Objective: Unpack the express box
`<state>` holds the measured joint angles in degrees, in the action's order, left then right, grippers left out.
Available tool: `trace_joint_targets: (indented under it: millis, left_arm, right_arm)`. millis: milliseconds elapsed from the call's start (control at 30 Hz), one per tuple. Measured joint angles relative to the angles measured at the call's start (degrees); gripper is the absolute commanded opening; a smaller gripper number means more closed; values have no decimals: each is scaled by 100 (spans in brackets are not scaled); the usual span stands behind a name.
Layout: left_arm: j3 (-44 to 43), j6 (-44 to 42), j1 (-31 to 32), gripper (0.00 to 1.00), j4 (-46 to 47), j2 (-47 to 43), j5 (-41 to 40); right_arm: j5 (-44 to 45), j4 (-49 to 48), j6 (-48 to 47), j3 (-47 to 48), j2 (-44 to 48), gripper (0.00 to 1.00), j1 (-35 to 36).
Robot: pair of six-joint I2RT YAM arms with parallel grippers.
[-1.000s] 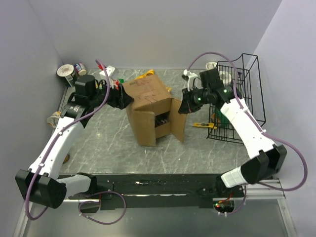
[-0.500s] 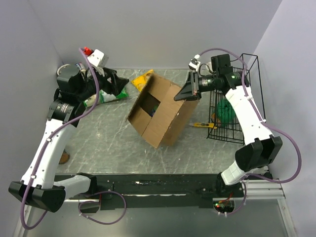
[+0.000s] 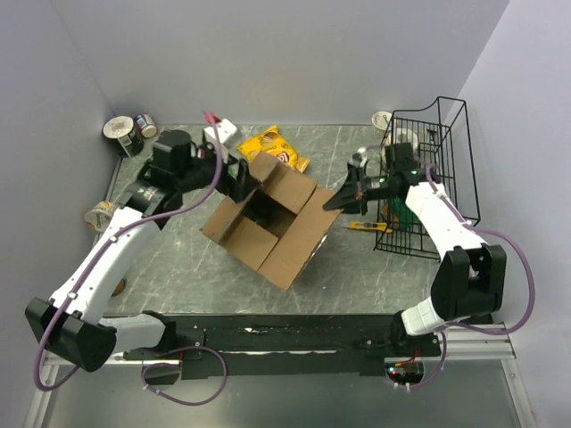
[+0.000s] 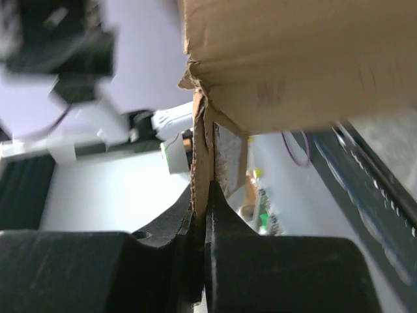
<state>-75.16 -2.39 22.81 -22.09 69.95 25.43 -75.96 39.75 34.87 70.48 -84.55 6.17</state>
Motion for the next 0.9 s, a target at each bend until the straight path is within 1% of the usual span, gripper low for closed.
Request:
trace_joint_targets:
  millis: [167, 300, 400, 533, 600, 733, 833, 867, 900]
  left_arm:
    - [57, -264, 518, 97, -146, 389, -586]
    - [57, -367, 774, 96, -269, 632, -999]
    - [55, -514, 938, 97, -415, 632, -1252]
    - [70, -896, 1283, 96, -647, 586, -1829]
    - [79, -1110, 1458, 98, -765, 586, -2096]
    - [208, -1674, 1829, 99, -898, 566, -2905]
    - [391, -2070, 2002, 89, -896, 525, -3449]
    - [431, -2205, 2035, 80, -909, 527, -3648]
    - [452, -2312, 2048, 75, -927, 531, -3832]
  right_arm:
    - [435, 302, 17, -221, -184, 0, 72]
    - [483, 369, 0, -212, -170, 0, 70]
    - [503, 393, -2, -212, -170, 0, 70]
    - [505, 396, 0, -212, -170, 0, 70]
    - [507, 398, 0, -212, -170, 0, 68]
    - [507, 398, 0, -212, -170, 0, 46]
    - [511, 400, -2, -212, -170, 0, 35]
    - [511, 402, -2, -212, -170, 0, 33]
    - [511, 404, -4, -212, -170, 0, 28]
